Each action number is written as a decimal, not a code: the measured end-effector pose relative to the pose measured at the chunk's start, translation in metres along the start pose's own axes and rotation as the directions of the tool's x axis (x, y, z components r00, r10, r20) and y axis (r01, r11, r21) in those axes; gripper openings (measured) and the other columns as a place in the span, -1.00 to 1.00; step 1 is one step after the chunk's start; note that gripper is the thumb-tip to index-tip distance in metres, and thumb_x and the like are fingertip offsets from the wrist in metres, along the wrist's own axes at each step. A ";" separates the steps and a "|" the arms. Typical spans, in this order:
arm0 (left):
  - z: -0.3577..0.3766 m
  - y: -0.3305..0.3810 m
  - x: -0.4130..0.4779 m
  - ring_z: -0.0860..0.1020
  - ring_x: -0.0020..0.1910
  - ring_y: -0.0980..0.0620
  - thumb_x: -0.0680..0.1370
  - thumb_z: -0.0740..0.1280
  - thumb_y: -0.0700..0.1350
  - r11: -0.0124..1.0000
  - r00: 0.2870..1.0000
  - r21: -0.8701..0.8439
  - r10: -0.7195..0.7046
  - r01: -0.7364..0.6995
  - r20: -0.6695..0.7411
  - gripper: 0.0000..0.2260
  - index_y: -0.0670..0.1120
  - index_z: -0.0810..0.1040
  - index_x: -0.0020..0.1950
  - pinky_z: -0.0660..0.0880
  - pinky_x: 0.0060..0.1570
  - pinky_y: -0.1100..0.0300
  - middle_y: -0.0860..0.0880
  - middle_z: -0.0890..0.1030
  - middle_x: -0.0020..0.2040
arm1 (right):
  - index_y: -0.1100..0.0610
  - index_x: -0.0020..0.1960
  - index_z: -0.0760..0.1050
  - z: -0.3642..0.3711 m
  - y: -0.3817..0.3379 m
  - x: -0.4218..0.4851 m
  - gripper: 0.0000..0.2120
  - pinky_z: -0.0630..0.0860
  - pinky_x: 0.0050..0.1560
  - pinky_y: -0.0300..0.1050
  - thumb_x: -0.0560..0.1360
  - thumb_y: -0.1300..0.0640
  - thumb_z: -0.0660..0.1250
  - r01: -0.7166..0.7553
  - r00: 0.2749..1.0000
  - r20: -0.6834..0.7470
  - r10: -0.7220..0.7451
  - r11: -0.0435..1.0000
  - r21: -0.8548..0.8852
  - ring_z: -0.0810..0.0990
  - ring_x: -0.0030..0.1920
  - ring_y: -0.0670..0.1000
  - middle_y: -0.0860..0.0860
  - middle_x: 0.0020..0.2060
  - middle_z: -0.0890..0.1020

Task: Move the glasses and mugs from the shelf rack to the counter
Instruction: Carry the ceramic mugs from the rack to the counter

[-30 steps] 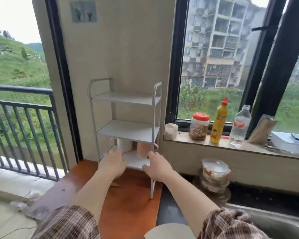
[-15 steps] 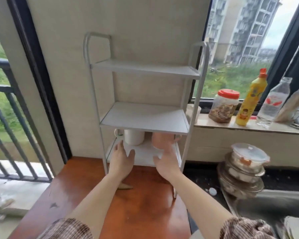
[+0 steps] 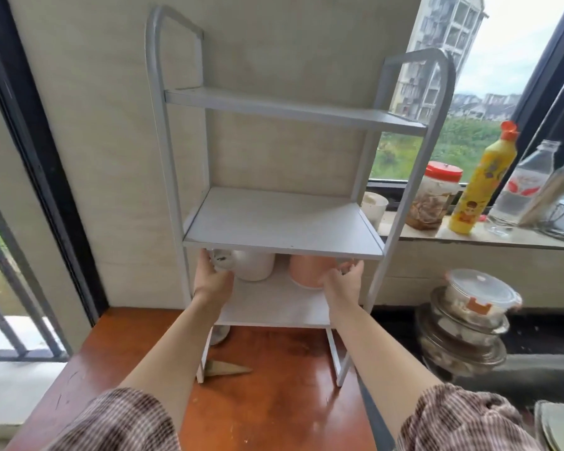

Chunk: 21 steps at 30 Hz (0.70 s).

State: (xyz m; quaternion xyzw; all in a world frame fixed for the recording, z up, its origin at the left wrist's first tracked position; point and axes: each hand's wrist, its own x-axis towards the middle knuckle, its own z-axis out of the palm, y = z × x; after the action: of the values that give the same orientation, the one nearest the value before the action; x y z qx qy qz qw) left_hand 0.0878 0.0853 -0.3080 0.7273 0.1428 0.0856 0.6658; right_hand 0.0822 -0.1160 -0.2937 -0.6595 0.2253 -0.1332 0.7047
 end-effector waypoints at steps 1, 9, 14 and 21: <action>0.001 0.001 0.001 0.51 -0.10 0.00 0.47 0.16 -0.40 1.000 1.000 -0.003 0.014 -0.014 -0.004 -0.61 -0.09 0.38 0.24 0.44 -0.21 0.20 -0.12 0.54 0.12 | -0.07 0.58 -0.03 0.000 -0.001 0.000 -0.14 0.33 0.11 -0.16 0.43 0.48 0.14 -0.001 1.000 -0.010 0.001 0.999 0.036 0.37 0.17 -0.08 -0.10 0.20 0.34; 0.007 -0.004 -0.020 0.50 -0.11 0.06 0.55 0.25 -0.14 0.991 0.996 0.117 0.079 -0.073 -0.045 -0.66 0.03 0.35 0.31 0.41 -0.22 0.18 0.03 0.45 0.13 | 0.06 0.27 0.35 0.008 -0.006 -0.016 -0.48 0.47 0.15 0.07 0.40 0.46 0.18 -0.037 0.997 -0.068 0.035 0.999 -0.015 0.38 0.24 0.11 -0.03 0.16 0.31; 0.006 0.004 -0.040 0.47 -0.10 0.03 0.60 0.23 0.01 0.980 0.993 0.191 0.083 -0.064 -0.089 -0.74 -0.09 0.46 0.21 0.36 -0.16 0.15 0.01 0.51 -0.04 | 0.13 0.17 0.37 0.002 -0.002 -0.034 -0.66 0.42 -0.03 -0.08 0.44 0.33 0.29 -0.016 0.997 -0.074 0.010 0.997 -0.078 0.46 0.11 0.09 0.10 0.25 0.35; 0.003 0.008 -0.057 0.48 -0.25 -0.01 0.58 0.17 0.19 0.951 0.996 0.298 0.087 -0.085 0.006 -0.54 -0.21 0.57 -0.02 0.34 -0.33 0.19 -0.15 0.57 -0.16 | 0.28 0.01 0.49 -0.012 -0.012 -0.047 -0.57 0.45 -0.11 -0.01 0.50 -0.12 0.31 -0.164 0.985 0.020 0.170 0.974 -0.159 0.52 -0.11 0.12 0.24 -0.08 0.52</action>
State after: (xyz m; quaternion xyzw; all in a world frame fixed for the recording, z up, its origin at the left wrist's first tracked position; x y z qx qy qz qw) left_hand 0.0355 0.0640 -0.2966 0.8247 0.1245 0.0945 0.5435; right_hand 0.0372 -0.1046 -0.2759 -0.6936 0.2777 -0.0442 0.6632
